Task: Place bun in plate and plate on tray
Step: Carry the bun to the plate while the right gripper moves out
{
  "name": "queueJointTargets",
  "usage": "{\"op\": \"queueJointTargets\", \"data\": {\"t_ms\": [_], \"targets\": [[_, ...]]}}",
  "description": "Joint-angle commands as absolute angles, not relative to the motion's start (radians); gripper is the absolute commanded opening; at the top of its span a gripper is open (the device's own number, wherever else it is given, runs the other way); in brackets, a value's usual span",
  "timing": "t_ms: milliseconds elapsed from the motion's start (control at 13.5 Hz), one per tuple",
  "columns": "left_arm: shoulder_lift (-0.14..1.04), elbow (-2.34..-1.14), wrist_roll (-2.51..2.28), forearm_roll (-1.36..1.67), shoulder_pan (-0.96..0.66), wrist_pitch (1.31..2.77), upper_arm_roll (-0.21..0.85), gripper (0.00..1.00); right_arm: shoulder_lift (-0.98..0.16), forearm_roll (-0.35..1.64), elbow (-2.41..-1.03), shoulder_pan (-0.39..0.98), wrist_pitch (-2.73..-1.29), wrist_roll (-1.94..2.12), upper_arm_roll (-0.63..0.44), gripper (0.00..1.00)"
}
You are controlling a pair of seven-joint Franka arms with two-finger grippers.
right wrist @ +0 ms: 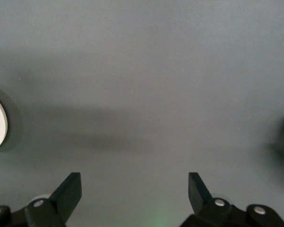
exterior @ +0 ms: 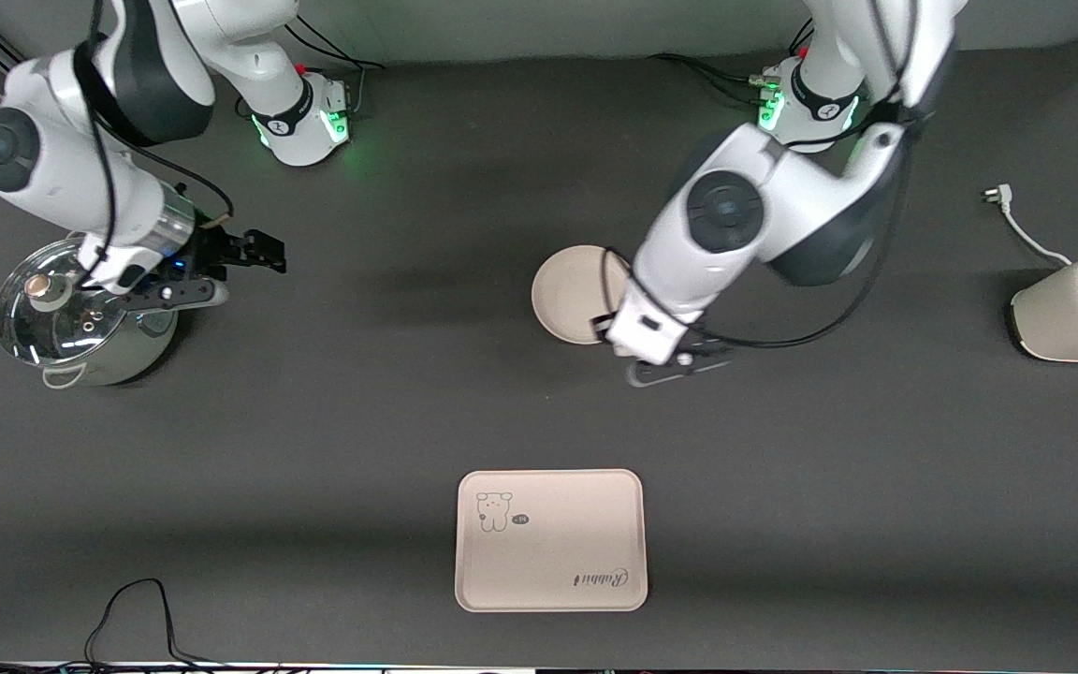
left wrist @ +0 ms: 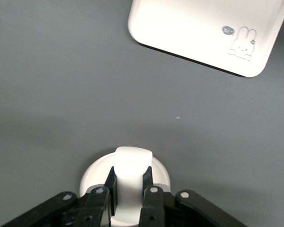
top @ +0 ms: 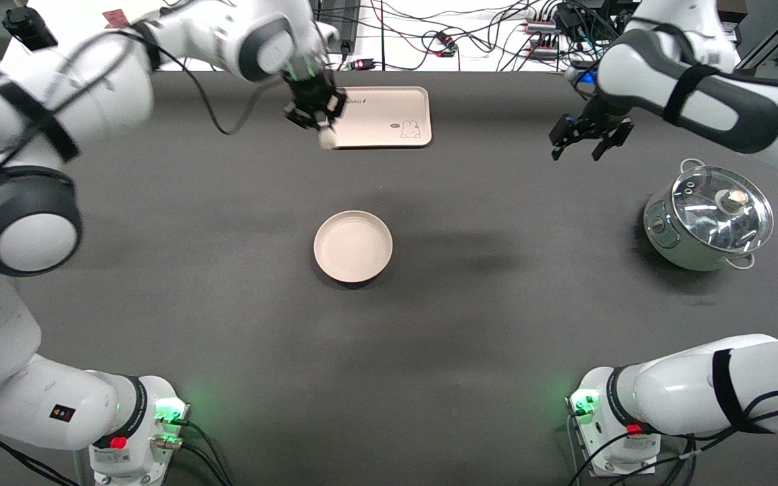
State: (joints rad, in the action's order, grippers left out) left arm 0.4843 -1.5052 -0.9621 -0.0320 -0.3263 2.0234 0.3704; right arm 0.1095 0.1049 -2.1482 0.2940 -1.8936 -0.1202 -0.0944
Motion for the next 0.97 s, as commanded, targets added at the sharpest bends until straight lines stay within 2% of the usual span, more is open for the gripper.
{"op": "queueJointTargets", "data": {"t_ms": [0, 297, 594, 891], "targets": [[0.572, -1.463, -1.026, -0.096, -0.380, 2.069, 0.361, 0.24, -0.006, 0.089, -2.097, 0.383, -1.916, -0.224, -0.100, 1.00], [0.545, -1.627, -1.028, -0.109, -0.406, 2.098, 0.362, 0.24, 0.008, 0.086, -2.100, 0.413, -1.910, -0.253, -0.098, 1.00], [0.506, -1.843, -1.054, -0.109, -0.420, 2.271, 0.362, 0.23, -0.018, 0.092, -2.098, 0.414, -2.006, -0.255, -0.098, 1.00], [0.500, -1.911, -1.115, -0.109, -0.460, 2.325, 0.368, 0.28, -0.018, 0.095, -2.100, 0.404, -2.011, -0.255, -0.081, 1.00]]}}
